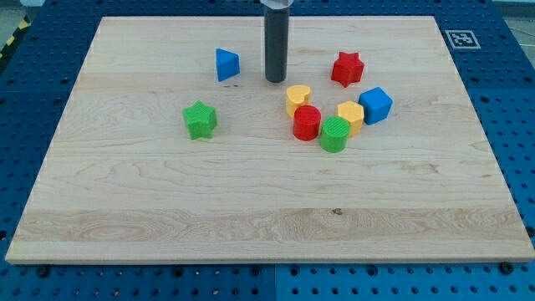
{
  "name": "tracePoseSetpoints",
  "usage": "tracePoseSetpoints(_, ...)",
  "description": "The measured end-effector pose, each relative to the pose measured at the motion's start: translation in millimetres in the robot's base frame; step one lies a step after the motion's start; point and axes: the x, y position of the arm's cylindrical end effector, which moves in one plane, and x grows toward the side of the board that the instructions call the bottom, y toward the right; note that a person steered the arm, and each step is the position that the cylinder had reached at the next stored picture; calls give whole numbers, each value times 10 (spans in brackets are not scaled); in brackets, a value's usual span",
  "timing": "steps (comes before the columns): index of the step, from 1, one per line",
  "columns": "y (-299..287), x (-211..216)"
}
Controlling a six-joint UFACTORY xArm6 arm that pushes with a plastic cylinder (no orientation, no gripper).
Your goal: Slightly touch the yellow heart
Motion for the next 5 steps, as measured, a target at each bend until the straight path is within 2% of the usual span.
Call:
tracePoseSetpoints(2, 292, 20)
tracePoseSetpoints(5, 320, 129)
